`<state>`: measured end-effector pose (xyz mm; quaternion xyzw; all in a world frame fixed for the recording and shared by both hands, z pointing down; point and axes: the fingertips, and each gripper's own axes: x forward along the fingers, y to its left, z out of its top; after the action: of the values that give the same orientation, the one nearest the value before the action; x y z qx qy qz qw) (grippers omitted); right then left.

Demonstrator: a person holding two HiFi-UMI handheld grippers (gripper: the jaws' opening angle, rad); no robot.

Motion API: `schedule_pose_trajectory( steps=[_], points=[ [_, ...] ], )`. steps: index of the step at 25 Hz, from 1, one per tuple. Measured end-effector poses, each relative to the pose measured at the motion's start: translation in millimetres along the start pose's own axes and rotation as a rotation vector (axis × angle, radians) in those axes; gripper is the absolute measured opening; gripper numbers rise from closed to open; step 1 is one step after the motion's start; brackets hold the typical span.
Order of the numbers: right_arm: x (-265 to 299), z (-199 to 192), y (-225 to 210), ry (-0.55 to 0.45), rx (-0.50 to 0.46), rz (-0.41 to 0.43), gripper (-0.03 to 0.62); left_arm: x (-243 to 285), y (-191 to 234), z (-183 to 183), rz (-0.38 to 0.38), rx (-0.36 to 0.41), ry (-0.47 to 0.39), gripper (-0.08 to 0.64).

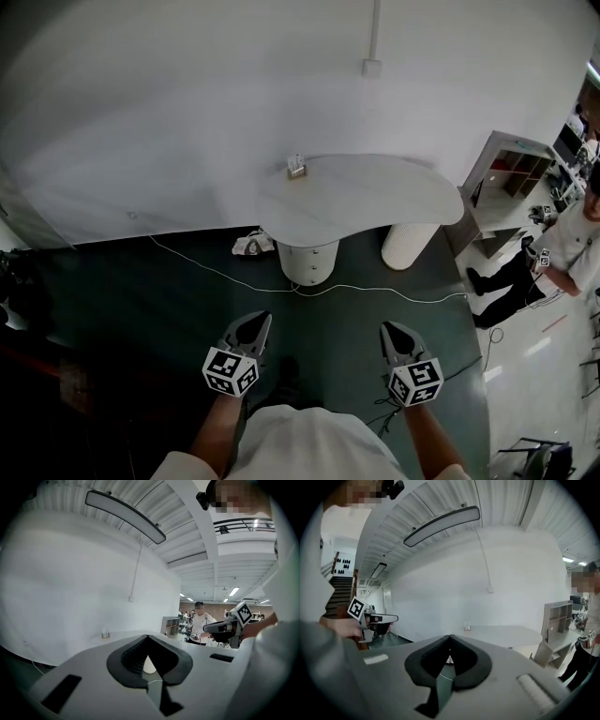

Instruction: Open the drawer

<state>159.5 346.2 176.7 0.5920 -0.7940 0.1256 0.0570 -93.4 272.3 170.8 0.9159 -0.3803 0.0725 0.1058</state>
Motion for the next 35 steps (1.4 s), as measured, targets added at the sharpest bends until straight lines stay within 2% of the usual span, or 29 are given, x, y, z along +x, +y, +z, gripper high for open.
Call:
schedule_pose_trajectory(
  steps=[12, 25, 31, 35],
  points=[
    [95.3, -2.5, -14.3, 0.059, 0.051, -0.035, 0.011, 80.0, 68.7, 3.7, -0.060, -0.023, 0.049, 0.006],
    [214.4, 17.5, -9.6, 0.089, 0.049, -0.054, 0.011, 145.0, 172.3, 14.2, -0.104, -0.025, 0.073, 0.006],
    [244.7, 15.3, -10.5, 0.118, 0.046, -0.035, 0.011, 156.4, 190.6, 9.8, -0.105, -0.047, 0.072, 0.006],
    [258.9, 18.5, -21.8, 0.136, 0.041, -0.011, 0.011, 168.1, 194.4, 6.5, -0.079, -0.062, 0.088, 0.006]
  ],
)
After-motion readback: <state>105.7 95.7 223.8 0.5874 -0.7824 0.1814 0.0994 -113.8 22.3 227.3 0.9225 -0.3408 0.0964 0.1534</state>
